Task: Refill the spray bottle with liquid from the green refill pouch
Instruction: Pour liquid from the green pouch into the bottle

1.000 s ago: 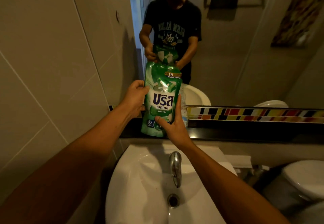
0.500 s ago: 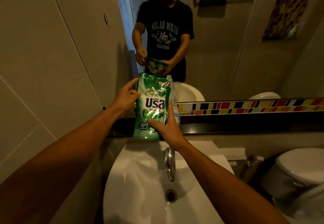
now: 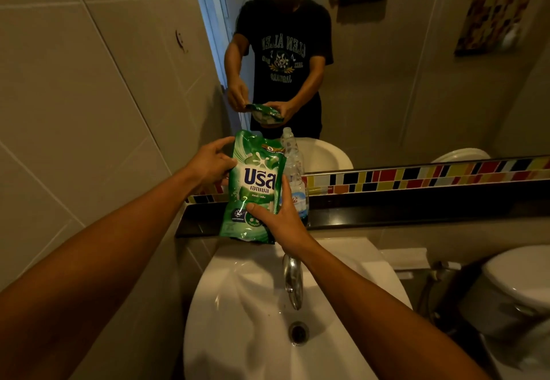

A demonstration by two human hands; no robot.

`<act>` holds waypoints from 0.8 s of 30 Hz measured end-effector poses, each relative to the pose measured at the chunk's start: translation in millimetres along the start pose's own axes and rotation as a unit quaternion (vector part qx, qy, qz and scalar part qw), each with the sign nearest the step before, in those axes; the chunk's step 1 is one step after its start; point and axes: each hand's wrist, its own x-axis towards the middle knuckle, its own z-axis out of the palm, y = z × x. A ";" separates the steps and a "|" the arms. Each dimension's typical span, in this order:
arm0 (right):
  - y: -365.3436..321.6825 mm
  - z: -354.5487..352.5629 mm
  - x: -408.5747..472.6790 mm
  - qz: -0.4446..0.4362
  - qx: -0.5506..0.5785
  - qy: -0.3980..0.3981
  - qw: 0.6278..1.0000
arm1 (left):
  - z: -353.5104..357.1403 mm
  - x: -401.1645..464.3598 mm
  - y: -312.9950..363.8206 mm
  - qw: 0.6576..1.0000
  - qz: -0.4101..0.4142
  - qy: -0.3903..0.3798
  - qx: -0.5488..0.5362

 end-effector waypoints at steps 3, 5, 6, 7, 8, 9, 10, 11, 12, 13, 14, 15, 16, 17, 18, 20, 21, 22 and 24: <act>-1.5 2.9 0.4 0.000 0.018 0.002 1.000 | -0.2 -0.4 7.0 1.000 -0.008 -0.006 0.006; -1.4 4.6 1.8 -0.003 0.027 0.004 1.000 | -0.5 0.2 10.4 1.000 -0.009 -0.007 0.010; -1.0 5.8 2.5 -0.003 0.029 0.005 1.000 | -1.2 1.7 11.1 1.000 -0.009 -0.007 0.015; -0.1 6.8 3.9 0.000 0.030 0.009 0.999 | -1.4 3.3 12.0 1.000 -0.010 -0.007 0.019; 0.5 7.8 4.5 0.002 0.031 0.011 0.999 | -1.2 4.1 13.3 1.000 -0.011 -0.008 0.023; 0.9 8.8 5.4 0.005 0.032 0.013 0.999 | -0.8 5.2 14.5 1.000 -0.013 -0.008 0.027; 1.2 9.9 6.0 0.008 0.033 0.015 0.999 | -0.5 6.0 15.9 0.999 -0.015 -0.009 0.032; 1.5 10.9 6.3 0.012 0.034 0.016 0.999 | -0.2 6.1 17.8 0.999 -0.017 -0.011 0.037; 1.8 11.6 6.5 0.014 0.036 0.017 0.999 | -0.6 6.8 18.7 0.999 -0.021 -0.014 0.042; 2.1 12.4 7.1 0.012 0.038 0.017 0.999 | -1.4 7.7 19.2 0.999 -0.024 -0.017 0.045; 2.8 12.9 7.2 0.008 0.039 0.017 0.999 | -2.7 9.0 18.9 0.998 -0.028 -0.022 0.048; 3.7 13.3 7.6 0.007 0.041 0.017 0.999 | -3.9 10.7 18.2 0.998 -0.031 -0.026 0.053; 4.1 13.4 7.5 0.007 0.043 0.018 0.999 | -4.9 12.3 17.6 0.997 -0.034 -0.029 0.058; 4.4 13.7 7.4 0.008 0.047 0.019 0.999 | -5.4 13.6 17.2 0.997 -0.036 -0.030 0.061; 4.5 13.9 7.1 0.009 0.050 0.020 0.999 | -5.7 14.8 17.2 0.997 -0.038 -0.031 0.065; 4.2 14.2 6.7 0.007 0.058 0.020 0.998 | -5.2 16.7 17.6 0.996 -0.041 -0.031 0.067; 4.1 14.3 6.4 0.005 0.061 0.020 0.998 | -5.0 17.3 18.0 0.996 -0.042 -0.032 0.067; 3.6 14.3 6.1 0.003 0.063 0.020 0.998 | -5.2 18.5 17.9 0.996 -0.044 -0.035 0.067; 3.7 14.7 6.6 0.001 0.067 0.020 0.998 | -6.1 21.2 18.3 0.995 -0.048 -0.041 0.071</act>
